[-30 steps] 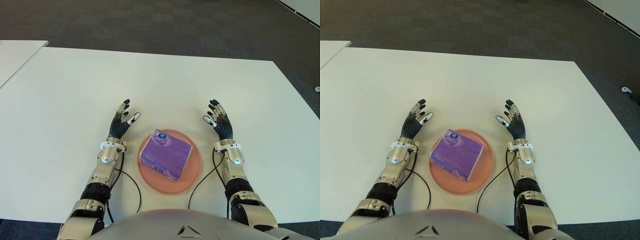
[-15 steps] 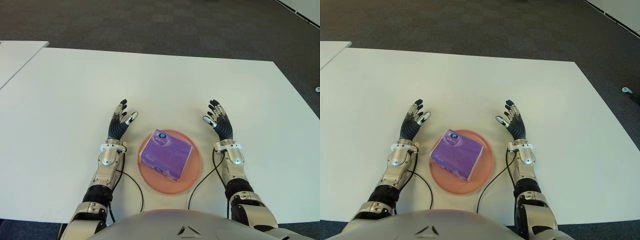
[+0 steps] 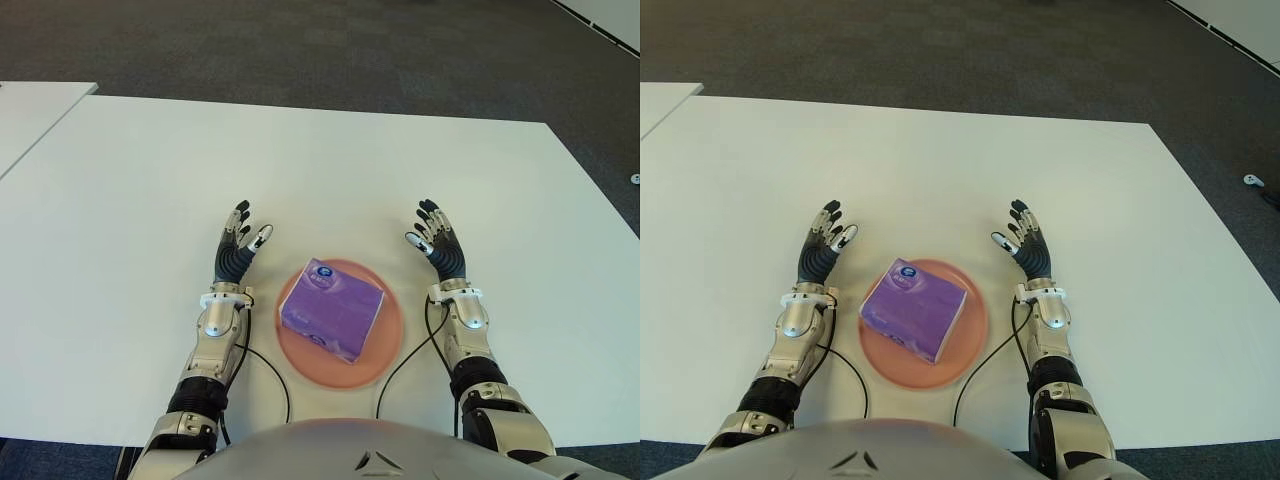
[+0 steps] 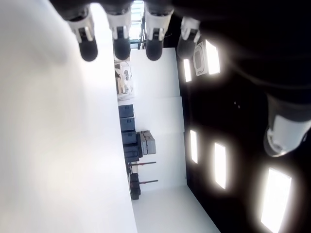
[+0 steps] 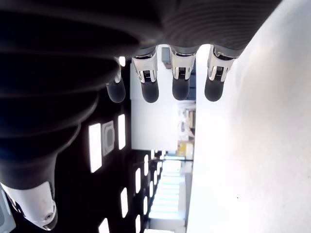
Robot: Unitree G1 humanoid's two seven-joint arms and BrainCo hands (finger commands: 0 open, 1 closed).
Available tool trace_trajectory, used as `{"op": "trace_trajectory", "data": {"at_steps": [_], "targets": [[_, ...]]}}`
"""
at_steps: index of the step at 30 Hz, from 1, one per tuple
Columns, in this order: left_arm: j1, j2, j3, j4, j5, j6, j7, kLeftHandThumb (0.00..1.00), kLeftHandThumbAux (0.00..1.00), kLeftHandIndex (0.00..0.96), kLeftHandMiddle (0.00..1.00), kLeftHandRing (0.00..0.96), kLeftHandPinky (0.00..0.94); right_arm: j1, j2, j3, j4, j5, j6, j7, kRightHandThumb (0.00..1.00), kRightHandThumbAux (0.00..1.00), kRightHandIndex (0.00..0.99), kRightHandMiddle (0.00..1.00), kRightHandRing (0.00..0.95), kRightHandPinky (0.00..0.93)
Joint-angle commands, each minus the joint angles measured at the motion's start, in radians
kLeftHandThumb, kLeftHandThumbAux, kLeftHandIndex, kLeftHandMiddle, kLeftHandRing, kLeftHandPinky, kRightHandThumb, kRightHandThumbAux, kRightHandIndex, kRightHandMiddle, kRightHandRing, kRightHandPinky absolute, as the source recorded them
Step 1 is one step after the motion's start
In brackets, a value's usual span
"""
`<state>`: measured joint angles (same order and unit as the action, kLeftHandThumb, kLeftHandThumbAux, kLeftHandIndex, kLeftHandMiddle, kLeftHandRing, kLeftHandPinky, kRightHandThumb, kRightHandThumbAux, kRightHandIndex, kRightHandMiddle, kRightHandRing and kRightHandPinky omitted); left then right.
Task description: Put the tissue paper into the plate.
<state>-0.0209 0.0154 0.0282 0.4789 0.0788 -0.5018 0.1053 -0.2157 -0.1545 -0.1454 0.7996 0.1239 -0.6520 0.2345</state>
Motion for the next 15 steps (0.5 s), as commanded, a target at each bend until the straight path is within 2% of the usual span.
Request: {"op": "trace_trajectory", "data": {"at_steps": [1, 15], "targets": [[0.069, -0.003, -0.001, 0.049, 0.015, 0.044, 0.018, 0.000, 0.477, 0.000, 0.000, 0.000, 0.000, 0.188, 0.030, 0.000, 0.151, -0.008, 0.066, 0.005, 0.151, 0.644, 0.000, 0.008, 0.000, 0.018], [0.062, 0.001, -0.006, 0.050, 0.023, 0.021, 0.032, 0.000, 0.465, 0.000, 0.000, 0.000, 0.000, 0.176, 0.023, -0.007, 0.165, -0.006, 0.069, 0.012, 0.151, 0.644, 0.000, 0.008, 0.000, 0.018]]}}
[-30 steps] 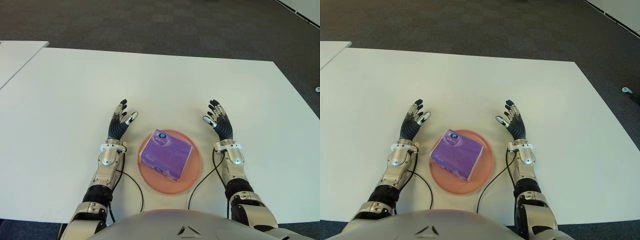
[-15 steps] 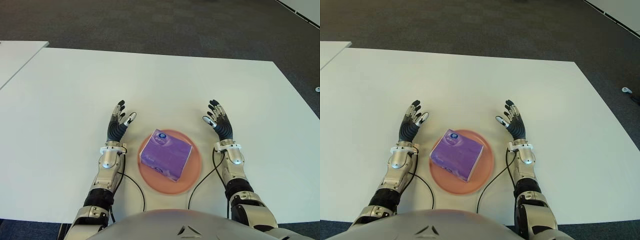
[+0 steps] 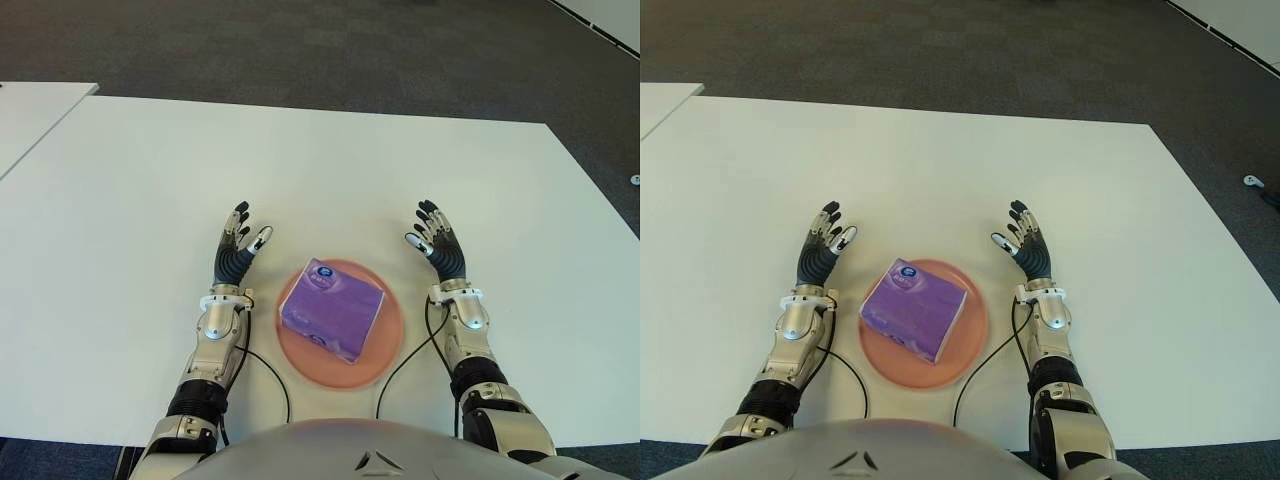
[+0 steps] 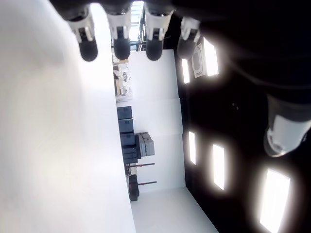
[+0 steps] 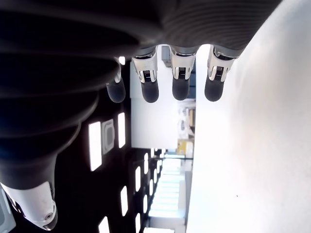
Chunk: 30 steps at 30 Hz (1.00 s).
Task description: Put the tissue paper into the plate.
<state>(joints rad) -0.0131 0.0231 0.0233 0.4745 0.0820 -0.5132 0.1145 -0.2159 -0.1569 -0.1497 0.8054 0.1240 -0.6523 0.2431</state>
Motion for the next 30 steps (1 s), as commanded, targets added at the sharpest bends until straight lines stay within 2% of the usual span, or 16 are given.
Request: {"op": "trace_trajectory", "data": {"at_steps": [1, 30], "targets": [[0.054, -0.007, -0.001, 0.053, 0.021, 0.031, 0.024, 0.000, 0.465, 0.000, 0.000, 0.000, 0.000, 0.175, 0.026, -0.003, 0.160, -0.006, 0.070, 0.004, 0.151, 0.644, 0.000, 0.008, 0.000, 0.018], [0.060, -0.026, 0.002, -0.015, 0.052, 0.039, 0.119, 0.000, 0.481, 0.000, 0.000, 0.000, 0.000, 0.164, 0.021, -0.015, 0.178, -0.007, 0.069, 0.013, 0.151, 0.644, 0.000, 0.008, 0.000, 0.018]]}}
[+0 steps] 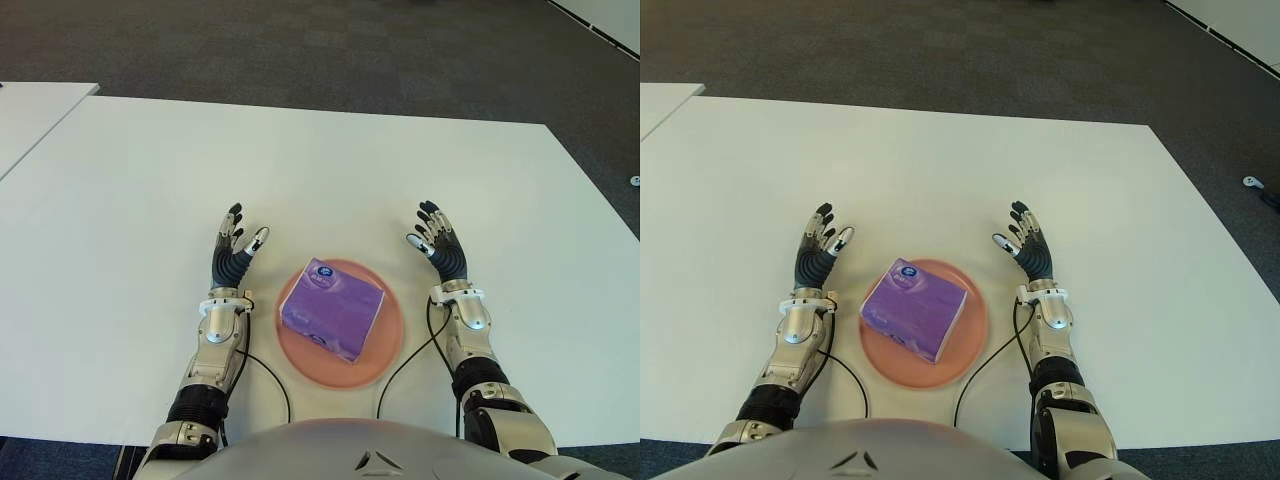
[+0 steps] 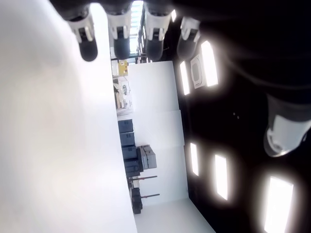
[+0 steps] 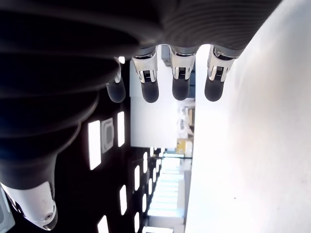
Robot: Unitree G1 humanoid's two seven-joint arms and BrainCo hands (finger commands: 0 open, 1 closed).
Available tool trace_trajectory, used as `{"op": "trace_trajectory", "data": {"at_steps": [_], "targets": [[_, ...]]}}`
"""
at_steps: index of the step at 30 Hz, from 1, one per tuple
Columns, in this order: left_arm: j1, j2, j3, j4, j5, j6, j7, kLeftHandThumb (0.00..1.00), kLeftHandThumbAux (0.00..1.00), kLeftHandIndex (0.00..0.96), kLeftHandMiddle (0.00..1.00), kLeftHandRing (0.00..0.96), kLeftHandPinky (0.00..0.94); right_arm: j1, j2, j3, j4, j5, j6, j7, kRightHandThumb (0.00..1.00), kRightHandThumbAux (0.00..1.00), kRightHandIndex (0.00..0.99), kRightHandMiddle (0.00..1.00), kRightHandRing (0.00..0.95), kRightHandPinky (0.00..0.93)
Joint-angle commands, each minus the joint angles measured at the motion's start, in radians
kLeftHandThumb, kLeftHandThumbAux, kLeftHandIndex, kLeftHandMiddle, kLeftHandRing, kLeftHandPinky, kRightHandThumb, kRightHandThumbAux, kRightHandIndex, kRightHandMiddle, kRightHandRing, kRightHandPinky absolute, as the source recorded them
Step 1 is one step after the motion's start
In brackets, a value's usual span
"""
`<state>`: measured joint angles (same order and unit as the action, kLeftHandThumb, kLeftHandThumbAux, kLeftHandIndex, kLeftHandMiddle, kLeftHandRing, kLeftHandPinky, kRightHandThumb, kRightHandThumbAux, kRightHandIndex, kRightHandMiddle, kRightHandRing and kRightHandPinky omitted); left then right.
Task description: Put the tissue paper into the plate.
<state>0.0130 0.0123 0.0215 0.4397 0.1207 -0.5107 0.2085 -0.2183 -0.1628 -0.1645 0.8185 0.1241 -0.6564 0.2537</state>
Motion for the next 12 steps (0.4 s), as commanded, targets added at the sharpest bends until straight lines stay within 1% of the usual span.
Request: {"op": "trace_trajectory", "data": {"at_steps": [1, 6, 12], "targets": [[0.034, -0.019, 0.004, 0.015, 0.015, 0.033, 0.031, 0.000, 0.482, 0.000, 0.000, 0.000, 0.000, 0.166, 0.027, -0.001, 0.165, -0.007, 0.073, 0.003, 0.151, 0.644, 0.000, 0.008, 0.000, 0.018], [0.035, -0.025, 0.004, 0.005, 0.014, 0.029, 0.043, 0.000, 0.488, 0.000, 0.000, 0.000, 0.000, 0.164, 0.027, -0.002, 0.167, -0.008, 0.074, 0.003, 0.151, 0.644, 0.000, 0.008, 0.000, 0.018], [0.041, -0.027, 0.011, -0.020, 0.009, 0.056, 0.050, 0.000, 0.483, 0.000, 0.000, 0.000, 0.000, 0.159, 0.031, -0.002, 0.171, -0.012, 0.074, -0.001, 0.151, 0.644, 0.000, 0.008, 0.000, 0.018]]}}
